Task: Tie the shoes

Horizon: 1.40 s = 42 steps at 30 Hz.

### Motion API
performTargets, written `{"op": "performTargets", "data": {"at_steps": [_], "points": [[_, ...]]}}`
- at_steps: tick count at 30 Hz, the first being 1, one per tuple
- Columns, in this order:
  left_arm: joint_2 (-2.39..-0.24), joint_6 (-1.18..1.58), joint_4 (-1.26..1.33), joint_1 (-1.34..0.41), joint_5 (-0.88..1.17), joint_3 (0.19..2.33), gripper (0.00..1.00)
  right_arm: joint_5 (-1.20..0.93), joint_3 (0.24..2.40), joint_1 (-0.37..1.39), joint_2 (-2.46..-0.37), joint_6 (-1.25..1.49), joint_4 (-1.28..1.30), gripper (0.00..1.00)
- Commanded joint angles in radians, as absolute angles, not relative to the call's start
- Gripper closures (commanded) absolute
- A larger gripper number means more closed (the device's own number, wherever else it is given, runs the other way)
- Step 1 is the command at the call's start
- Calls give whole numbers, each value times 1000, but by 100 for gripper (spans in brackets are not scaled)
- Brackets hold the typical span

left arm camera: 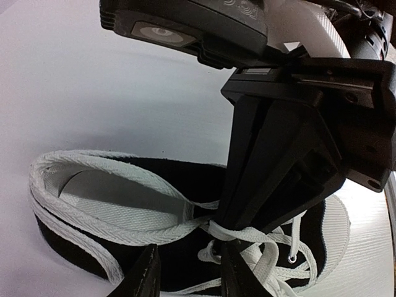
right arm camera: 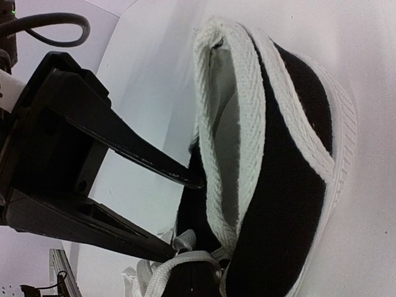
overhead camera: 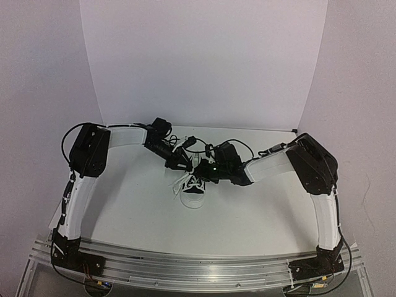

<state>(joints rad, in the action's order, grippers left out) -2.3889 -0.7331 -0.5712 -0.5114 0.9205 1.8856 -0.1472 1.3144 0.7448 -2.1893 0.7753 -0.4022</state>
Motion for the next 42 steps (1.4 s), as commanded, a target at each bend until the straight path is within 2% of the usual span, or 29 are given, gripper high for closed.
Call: {"op": "performTargets", "data": {"at_steps": [1, 7, 14, 24, 26, 28, 30, 42], "points": [[-2414, -752, -604, -517, 913, 1925, 68, -138, 1312, 735, -2213, 762, -394, 100], [-2419, -817, -666, -525, 905, 1915, 72, -135, 1312, 735, -2210, 742, -415, 100], [-2417, -828, -689, -525, 934, 1926, 99, -131, 1312, 735, -2206, 704, -459, 100], [-2341, -735, -636, -521, 932, 1908, 100, -128, 1294, 735, -2190, 684, -480, 99], [-2308, -694, -576, -519, 898, 1874, 100, -124, 1285, 735, -2175, 679, -482, 94], [-2283, -670, -539, -518, 872, 1841, 100, -123, 1271, 735, -2153, 673, -480, 83], [-2271, -661, -534, -519, 857, 1835, 100, -122, 1252, 735, -2122, 667, -479, 77], [-2265, -628, -527, -522, 842, 1838, 100, -126, 1154, 735, -1982, 624, -435, 66]]}}
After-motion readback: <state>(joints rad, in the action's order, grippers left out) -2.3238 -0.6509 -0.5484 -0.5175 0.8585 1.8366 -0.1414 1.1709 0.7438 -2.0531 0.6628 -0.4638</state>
